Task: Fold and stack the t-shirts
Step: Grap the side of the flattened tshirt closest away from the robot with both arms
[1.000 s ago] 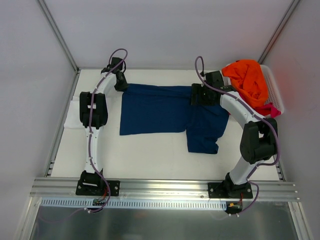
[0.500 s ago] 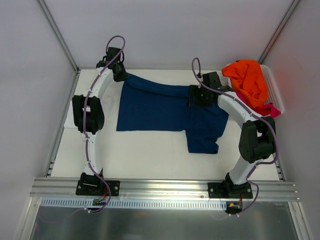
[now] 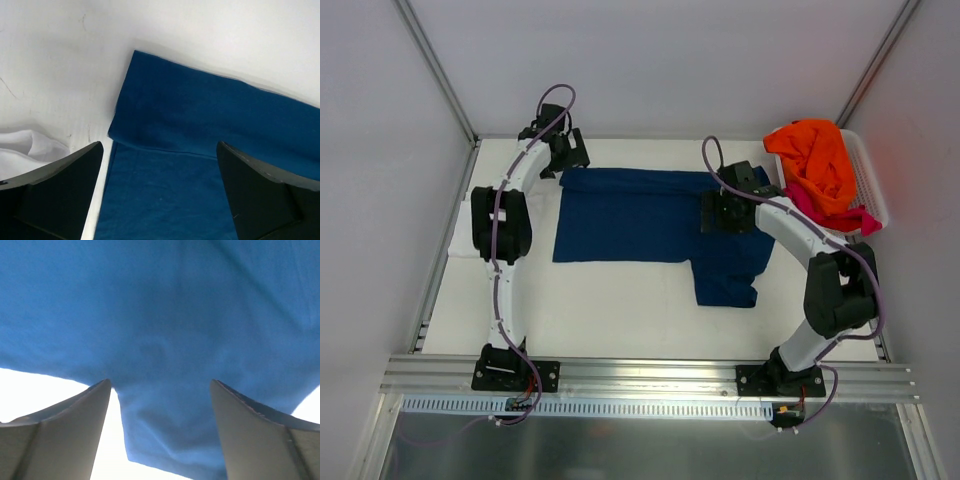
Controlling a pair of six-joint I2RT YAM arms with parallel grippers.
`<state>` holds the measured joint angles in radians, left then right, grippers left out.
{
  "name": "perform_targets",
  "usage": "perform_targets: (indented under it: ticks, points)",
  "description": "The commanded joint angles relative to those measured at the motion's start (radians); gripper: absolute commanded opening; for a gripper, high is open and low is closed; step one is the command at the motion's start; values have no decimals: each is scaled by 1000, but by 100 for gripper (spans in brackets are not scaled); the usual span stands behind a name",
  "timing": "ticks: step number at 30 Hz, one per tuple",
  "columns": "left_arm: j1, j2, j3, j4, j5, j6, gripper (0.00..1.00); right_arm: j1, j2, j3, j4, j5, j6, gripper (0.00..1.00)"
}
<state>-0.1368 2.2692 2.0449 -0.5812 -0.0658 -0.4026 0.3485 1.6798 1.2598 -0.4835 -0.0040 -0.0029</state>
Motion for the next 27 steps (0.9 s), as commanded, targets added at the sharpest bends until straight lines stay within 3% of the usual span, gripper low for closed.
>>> perform_targets:
  ticks: [1, 7, 15, 20, 27]
  points:
    - [-4, 0, 3, -2, -51, 12, 99, 29, -161, -80, -81, 116, 52, 86]
    - [-35, -158, -144, 3, -98, -22, 99, 121, -350, -249, -208, 288, 204, 87]
    - [-173, -399, -589, 64, -147, -102, 99, 291, -554, -411, -357, 420, 412, 90]
    - [-201, -506, -805, 124, -149, -134, 99, 300, -586, -526, -349, 417, 474, 91]
    - [-202, -556, -937, 179, -166, -133, 99, 300, -554, -599, -300, 409, 494, 93]
